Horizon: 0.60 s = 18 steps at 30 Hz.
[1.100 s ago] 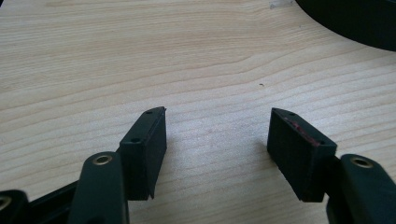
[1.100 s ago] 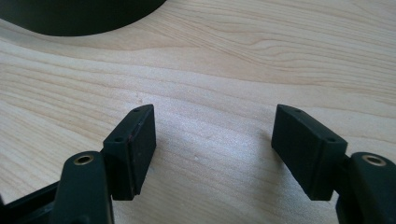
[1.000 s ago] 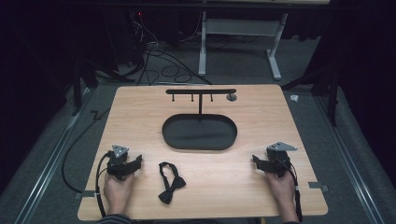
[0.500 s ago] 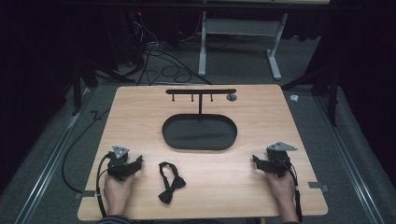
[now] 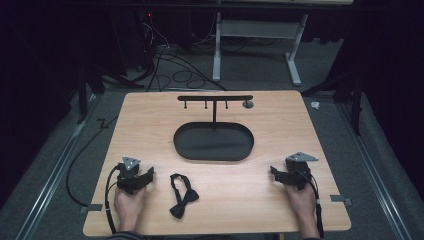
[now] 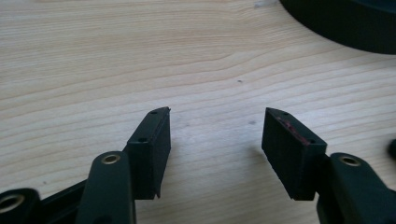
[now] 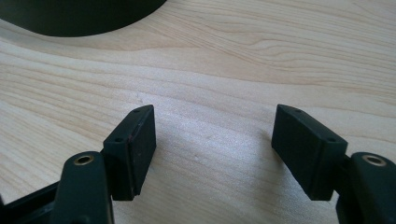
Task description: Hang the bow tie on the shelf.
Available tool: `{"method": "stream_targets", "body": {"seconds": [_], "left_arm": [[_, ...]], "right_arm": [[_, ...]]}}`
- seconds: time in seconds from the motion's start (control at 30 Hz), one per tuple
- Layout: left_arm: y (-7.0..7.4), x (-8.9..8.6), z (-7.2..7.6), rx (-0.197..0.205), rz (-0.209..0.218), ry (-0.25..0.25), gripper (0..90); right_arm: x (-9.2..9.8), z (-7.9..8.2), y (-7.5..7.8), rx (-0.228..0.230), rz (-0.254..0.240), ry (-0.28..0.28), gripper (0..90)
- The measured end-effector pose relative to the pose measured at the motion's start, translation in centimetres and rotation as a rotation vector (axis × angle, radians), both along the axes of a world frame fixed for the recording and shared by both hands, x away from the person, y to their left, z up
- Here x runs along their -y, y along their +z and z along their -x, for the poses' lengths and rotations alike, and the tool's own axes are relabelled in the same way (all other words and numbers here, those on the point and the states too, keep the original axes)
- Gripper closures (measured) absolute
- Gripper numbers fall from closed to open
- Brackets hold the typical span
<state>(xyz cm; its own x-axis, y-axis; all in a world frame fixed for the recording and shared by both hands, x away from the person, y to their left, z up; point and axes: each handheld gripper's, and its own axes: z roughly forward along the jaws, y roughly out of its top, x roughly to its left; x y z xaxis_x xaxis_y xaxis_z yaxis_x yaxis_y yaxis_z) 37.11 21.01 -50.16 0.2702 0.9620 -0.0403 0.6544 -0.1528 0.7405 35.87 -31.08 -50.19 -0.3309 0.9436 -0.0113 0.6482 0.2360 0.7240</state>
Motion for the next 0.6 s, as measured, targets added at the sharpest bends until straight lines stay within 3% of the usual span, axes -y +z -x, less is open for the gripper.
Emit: {"method": "stream_targets", "body": {"seconds": [0.27, 0.53, 0.6], "left_arm": [[0.6, 1.3, 1.3, -0.032, 0.024, -0.054, 45.6], [1.2, 2.2, 2.2, -0.032, 0.030, -0.099, 48.4], [1.4, 2.7, 2.4, -0.040, 0.044, -0.130, 48.5]], "right_arm": [[0.0, 0.0, 0.0, 0.000, 0.000, 0.000, 31.8], [0.0, 0.0, 0.0, 0.000, 0.000, 0.001, 31.8], [0.0, 0.0, 0.0, 0.000, 0.000, 0.001, 31.9]]}}
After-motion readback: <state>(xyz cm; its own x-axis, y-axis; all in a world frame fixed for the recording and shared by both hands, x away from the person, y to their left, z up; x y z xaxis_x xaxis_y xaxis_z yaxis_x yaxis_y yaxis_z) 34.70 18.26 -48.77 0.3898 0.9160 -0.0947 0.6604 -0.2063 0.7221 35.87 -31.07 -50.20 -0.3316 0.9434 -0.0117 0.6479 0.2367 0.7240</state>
